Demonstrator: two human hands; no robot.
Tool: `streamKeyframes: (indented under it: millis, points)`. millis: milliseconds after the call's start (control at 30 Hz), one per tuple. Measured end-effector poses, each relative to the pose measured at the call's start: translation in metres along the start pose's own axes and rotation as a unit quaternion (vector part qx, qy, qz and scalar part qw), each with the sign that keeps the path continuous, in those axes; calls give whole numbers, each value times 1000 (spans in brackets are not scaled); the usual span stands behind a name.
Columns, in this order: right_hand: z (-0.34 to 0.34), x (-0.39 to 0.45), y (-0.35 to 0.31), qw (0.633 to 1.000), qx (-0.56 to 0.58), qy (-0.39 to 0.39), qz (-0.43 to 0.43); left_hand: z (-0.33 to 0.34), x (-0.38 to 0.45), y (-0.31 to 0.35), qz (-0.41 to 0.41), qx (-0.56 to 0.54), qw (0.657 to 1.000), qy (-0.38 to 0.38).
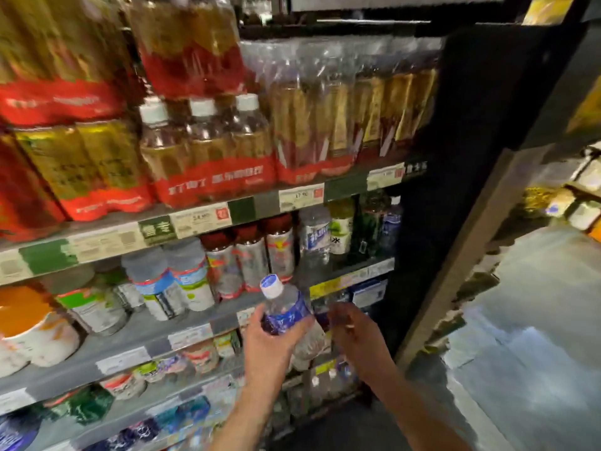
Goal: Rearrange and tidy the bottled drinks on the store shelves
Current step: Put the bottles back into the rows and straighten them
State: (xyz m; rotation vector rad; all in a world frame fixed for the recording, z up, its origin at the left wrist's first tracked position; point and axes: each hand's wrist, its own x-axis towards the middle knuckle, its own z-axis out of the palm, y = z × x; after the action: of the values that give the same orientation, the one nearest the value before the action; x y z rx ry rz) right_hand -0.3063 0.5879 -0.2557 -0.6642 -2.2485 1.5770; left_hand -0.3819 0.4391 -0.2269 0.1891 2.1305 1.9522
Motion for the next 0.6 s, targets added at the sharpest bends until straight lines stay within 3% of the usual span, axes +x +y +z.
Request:
streamKeyframes:
  millis: [100,300,600]
  points:
    - [-27,31,16,999,9,49,2,26,6,-1,-37,0,999,8]
    - [-67,107,5,972,-34,233,5,42,14,12,-11,0,1000,9]
    - [-76,182,-16,952,-133,274,-41,25,31,14,-18,-67,998,-4]
